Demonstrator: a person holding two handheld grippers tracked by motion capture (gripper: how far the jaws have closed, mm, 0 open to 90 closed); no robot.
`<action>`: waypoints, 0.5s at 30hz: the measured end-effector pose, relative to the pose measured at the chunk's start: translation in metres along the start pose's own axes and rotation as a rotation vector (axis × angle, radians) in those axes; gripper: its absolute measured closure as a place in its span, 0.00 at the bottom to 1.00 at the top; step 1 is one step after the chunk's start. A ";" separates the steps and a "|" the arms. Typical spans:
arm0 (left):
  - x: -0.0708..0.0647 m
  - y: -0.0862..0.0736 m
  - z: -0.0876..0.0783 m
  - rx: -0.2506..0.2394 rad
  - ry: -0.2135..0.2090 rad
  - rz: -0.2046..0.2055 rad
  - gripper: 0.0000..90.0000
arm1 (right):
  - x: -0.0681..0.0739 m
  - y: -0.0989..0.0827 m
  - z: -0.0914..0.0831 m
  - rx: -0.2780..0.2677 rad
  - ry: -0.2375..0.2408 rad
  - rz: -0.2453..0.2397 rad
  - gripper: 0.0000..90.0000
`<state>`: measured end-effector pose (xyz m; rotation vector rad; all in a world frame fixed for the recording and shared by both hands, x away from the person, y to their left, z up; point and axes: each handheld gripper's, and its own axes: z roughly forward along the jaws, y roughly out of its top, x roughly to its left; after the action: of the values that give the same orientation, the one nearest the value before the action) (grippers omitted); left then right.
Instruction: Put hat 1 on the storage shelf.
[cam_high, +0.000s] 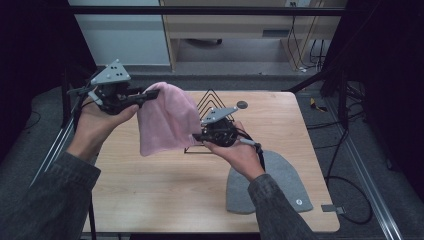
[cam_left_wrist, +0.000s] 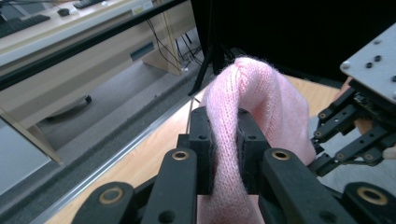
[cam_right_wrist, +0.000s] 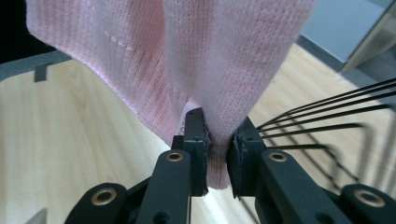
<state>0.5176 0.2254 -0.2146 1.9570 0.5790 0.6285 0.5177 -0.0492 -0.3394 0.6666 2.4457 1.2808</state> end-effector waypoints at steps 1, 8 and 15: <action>0.003 0.003 0.003 -0.010 0.004 -0.005 0.89 | -0.003 0.002 -0.002 -0.004 -0.002 -0.002 0.89; 0.011 0.016 0.014 -0.038 0.027 -0.018 0.89 | -0.023 0.016 -0.012 -0.014 -0.031 0.015 0.89; 0.011 0.020 0.029 -0.048 0.036 -0.026 0.89 | -0.033 0.017 -0.014 -0.004 -0.055 0.009 0.89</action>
<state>0.5471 0.2052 -0.2060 1.8942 0.6054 0.6570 0.5435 -0.0680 -0.3156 0.7029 2.3983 1.2543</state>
